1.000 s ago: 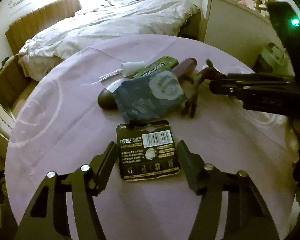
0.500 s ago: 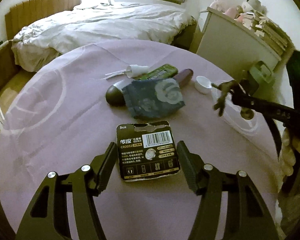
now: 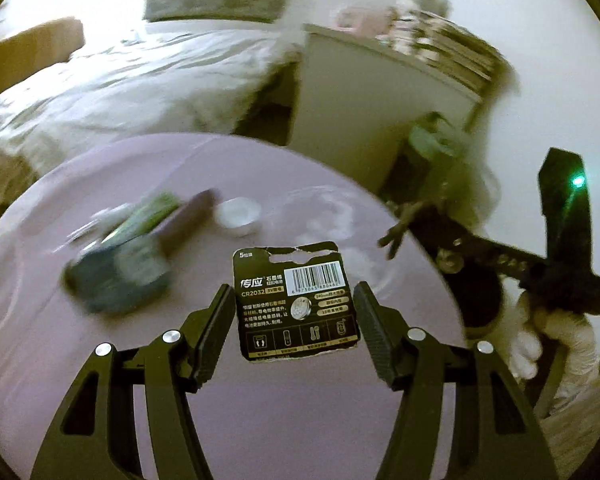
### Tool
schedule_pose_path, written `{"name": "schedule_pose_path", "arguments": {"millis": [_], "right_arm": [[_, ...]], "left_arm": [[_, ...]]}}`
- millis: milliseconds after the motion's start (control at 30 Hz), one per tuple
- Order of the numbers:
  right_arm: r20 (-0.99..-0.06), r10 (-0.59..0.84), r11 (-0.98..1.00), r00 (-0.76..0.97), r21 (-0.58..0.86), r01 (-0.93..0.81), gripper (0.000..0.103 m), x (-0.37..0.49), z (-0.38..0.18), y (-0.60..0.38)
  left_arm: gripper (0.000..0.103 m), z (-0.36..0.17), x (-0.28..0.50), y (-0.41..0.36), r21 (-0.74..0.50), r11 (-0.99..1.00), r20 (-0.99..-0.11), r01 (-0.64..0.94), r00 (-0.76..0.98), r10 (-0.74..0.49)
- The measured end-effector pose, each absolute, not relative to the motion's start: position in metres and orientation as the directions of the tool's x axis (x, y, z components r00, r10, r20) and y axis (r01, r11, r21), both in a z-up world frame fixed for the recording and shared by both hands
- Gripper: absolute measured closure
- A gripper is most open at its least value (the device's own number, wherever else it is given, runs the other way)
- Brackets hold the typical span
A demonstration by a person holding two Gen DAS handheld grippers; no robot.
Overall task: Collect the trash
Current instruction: 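Carry the battery card and twig to the bin and open both grippers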
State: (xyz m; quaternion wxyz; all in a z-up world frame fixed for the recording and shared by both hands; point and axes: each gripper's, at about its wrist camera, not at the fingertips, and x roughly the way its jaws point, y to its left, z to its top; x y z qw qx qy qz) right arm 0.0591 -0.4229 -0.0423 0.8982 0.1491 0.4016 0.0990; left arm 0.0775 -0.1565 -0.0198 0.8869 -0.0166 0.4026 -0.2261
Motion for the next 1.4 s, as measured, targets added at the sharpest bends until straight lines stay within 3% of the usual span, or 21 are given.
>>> {"name": "schedule_pose_path", "arguments": {"millis": [567,900,1267,1333,1400], "right_arm": [[-0.718,0.112,0.899,0.687,0.367,0.238,0.086,0.011,-0.074,-0.562],[-0.744,0.088,0.862,0.662,0.390,0.324,0.086,-0.008,-0.102,-0.599],[-0.754,0.084,0.844,0.652,0.401,0.356,0.086,-0.010,-0.114,-0.614],[-0.761,0.075,0.841,0.645,0.396,0.369,0.082,-0.009,-0.114,-0.616],[-0.757,0.070,0.835,0.650,0.401,0.377,0.061,-0.010,-0.112,-0.617]], "left_arm": [[0.042,-0.036,0.100,-0.311,-0.311,0.694,-0.706,0.650,0.331,-0.626],[0.042,-0.051,0.105,-0.369,-0.305,0.640,-0.739,0.705,0.250,-0.626],[0.041,-0.054,0.103,-0.383,-0.286,0.635,-0.759,0.718,0.235,-0.608],[0.035,-0.054,0.105,-0.386,-0.274,0.641,-0.764,0.717,0.243,-0.598],[0.021,-0.052,0.106,-0.388,-0.270,0.647,-0.757,0.713,0.258,-0.600]]}}
